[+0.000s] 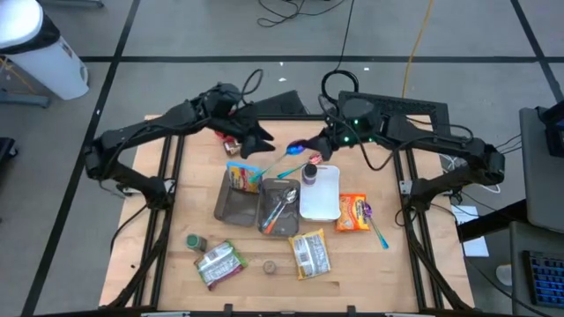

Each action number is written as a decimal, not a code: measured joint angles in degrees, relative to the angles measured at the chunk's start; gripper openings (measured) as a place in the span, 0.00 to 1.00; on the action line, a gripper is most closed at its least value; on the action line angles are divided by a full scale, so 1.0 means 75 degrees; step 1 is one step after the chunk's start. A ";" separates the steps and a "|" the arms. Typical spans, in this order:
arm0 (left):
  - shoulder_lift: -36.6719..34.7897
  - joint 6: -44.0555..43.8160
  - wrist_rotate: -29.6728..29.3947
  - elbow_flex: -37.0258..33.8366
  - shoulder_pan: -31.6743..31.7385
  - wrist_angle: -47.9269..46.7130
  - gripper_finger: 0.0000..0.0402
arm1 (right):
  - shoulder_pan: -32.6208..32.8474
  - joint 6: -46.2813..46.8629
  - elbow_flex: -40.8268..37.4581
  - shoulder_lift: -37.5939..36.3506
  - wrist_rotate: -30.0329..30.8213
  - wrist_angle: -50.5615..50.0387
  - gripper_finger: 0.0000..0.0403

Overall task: Pick & Place Food Item
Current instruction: Put the blue spoon into the right gray bin

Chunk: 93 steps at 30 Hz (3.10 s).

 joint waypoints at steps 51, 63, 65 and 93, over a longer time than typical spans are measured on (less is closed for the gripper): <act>0.0717 -0.2577 -0.1392 0.0672 -0.2341 -0.1502 0.03 | 0.0772 -0.0801 -0.0006 0.0003 -0.0040 0.0043 0.00; 0.0717 -0.2908 -0.1522 0.0671 -0.2422 -0.1790 0.01 | 0.0770 -0.0809 -0.0009 0.0000 -0.0073 0.0066 0.05; 0.0751 -0.2908 -0.1526 0.0673 -0.2421 -0.1804 0.01 | 0.0767 -0.0805 -0.0009 -0.0007 -0.0043 0.0081 0.09; 0.0418 -0.3400 -0.2038 -0.1523 -0.2170 0.0855 0.01 | 0.0111 -0.1436 -0.0006 -0.1781 0.2256 -0.2604 0.52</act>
